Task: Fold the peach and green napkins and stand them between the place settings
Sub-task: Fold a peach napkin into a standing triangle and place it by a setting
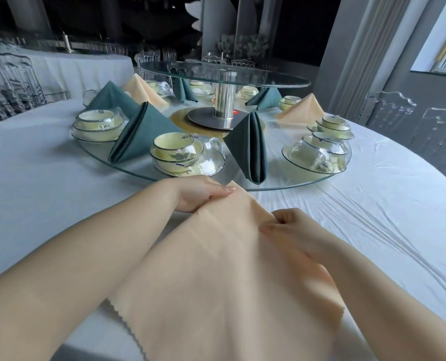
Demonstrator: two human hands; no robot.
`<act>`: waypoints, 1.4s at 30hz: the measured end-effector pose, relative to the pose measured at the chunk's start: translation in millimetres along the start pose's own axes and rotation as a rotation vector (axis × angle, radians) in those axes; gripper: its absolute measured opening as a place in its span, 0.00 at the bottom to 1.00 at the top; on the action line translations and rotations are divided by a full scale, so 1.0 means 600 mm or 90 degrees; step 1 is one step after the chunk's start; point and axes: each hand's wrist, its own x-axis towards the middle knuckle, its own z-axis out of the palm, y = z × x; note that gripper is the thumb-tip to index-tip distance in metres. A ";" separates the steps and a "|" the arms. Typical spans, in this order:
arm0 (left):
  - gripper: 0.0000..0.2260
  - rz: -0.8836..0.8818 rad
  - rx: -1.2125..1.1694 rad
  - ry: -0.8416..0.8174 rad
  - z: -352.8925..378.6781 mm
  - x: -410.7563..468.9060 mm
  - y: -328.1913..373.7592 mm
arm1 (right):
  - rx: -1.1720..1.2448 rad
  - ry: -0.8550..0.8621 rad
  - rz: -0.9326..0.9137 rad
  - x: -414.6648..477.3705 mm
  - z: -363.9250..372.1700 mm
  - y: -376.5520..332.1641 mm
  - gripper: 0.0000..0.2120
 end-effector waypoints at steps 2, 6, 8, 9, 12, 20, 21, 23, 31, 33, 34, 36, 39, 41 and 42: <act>0.09 0.007 -0.019 -0.007 -0.010 -0.010 -0.008 | 0.003 0.003 0.000 0.000 -0.004 0.002 0.09; 0.09 -0.020 0.068 -0.004 -0.041 -0.046 -0.034 | -0.001 0.008 0.004 0.004 -0.010 0.000 0.05; 0.14 -0.052 0.157 -0.031 -0.059 -0.073 -0.047 | -0.016 0.012 -0.001 0.010 -0.009 -0.006 0.05; 0.15 -0.072 0.205 -0.051 -0.067 -0.087 -0.052 | -0.023 0.015 -0.005 0.014 -0.009 -0.009 0.05; 0.08 -0.132 0.347 -0.041 -0.078 -0.114 -0.062 | -0.048 0.025 -0.019 0.030 -0.007 -0.021 0.06; 0.08 -0.042 0.412 0.198 -0.085 -0.096 -0.078 | -0.095 0.071 -0.047 0.085 -0.005 -0.030 0.10; 0.08 -0.017 0.418 0.218 -0.086 -0.094 -0.084 | -0.087 0.077 -0.040 0.087 -0.012 -0.027 0.07; 0.10 0.027 0.380 0.241 -0.091 -0.097 -0.095 | -0.058 0.051 -0.012 0.078 -0.032 -0.020 0.08; 0.14 -0.033 0.325 0.151 -0.119 -0.160 -0.109 | -0.160 -0.075 0.045 -0.002 -0.078 0.039 0.10; 0.13 -0.051 0.357 0.151 -0.113 -0.163 -0.114 | -0.178 -0.050 0.051 -0.006 -0.069 0.047 0.10; 0.12 -0.053 0.380 0.161 -0.110 -0.163 -0.116 | -0.192 -0.031 0.053 -0.007 -0.064 0.049 0.10; 0.12 -0.035 0.429 0.193 -0.105 -0.162 -0.118 | -0.214 0.007 0.045 -0.008 -0.058 0.052 0.10; 0.14 0.050 0.502 0.277 -0.099 -0.170 -0.129 | -0.238 0.084 -0.030 -0.015 -0.051 0.060 0.13; 0.16 0.133 0.518 0.347 -0.096 -0.184 -0.148 | -0.250 0.133 -0.082 -0.025 -0.046 0.070 0.17; 0.16 0.184 0.534 0.373 -0.095 -0.189 -0.161 | -0.256 0.154 -0.106 -0.031 -0.044 0.076 0.18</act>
